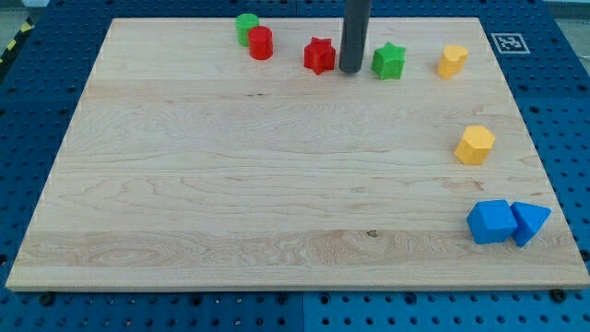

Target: Move the green star to the left of the yellow heart

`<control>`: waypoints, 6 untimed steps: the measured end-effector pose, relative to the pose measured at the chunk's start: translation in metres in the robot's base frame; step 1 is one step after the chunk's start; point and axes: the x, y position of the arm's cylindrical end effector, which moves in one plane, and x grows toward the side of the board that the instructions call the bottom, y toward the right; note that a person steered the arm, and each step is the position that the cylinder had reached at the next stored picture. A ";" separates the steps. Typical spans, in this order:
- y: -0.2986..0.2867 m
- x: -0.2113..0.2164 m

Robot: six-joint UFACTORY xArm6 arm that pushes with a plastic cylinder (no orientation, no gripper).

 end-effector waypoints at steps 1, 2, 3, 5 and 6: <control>0.022 0.007; -0.042 -0.026; -0.068 -0.042; 0.099 0.015; 0.133 0.022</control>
